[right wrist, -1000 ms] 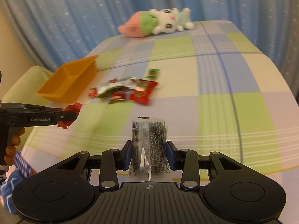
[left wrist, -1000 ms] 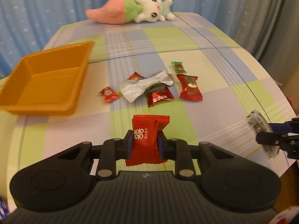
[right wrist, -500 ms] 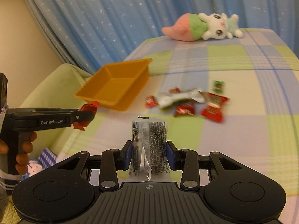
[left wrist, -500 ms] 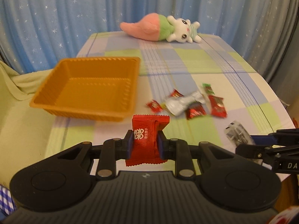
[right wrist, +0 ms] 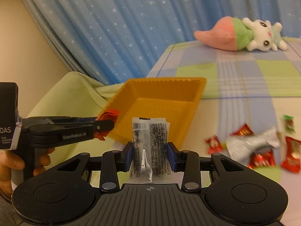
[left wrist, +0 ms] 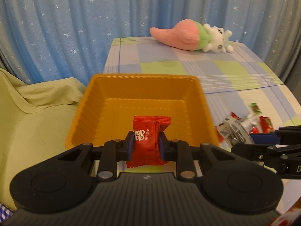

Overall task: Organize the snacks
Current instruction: 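Carry the red packet with the left tool and the clear packet with the right tool over the orange tray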

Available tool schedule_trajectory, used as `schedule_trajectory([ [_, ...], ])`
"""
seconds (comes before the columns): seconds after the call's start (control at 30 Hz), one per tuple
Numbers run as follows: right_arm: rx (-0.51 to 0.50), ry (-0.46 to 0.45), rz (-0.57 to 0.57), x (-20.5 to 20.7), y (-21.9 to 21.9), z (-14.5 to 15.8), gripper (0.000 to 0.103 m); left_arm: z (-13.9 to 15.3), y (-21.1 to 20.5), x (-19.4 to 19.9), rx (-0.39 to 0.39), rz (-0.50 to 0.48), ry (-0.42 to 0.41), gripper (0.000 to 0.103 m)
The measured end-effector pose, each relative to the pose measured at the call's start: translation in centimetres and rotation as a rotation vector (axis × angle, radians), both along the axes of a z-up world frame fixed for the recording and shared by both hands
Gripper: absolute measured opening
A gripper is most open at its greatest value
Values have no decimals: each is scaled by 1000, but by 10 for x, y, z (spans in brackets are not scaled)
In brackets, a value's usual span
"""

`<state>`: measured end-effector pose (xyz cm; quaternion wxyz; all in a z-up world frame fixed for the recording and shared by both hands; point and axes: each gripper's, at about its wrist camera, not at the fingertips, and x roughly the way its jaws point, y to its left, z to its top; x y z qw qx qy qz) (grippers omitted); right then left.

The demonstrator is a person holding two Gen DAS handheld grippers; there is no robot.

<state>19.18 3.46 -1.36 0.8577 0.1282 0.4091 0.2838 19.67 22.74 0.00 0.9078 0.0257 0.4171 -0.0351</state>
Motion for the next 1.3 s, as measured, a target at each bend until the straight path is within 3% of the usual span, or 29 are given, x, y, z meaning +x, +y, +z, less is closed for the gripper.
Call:
schedule_trajectory([
  [0.43,-55,23,-54,64,48,-17,38,-37,33,68,4,0,73,24],
  [0.87,-84,94,-77,80,50,-43,38,-74,34,95,8,-18,156,25],
  [1.13,-87,107,-84,83,52,-45,38,-65,39,88,-17,-24,143,25],
  [1.3,-93,107,-73,86,60,-47,39,-49,46,78,-28,-15,118,32],
])
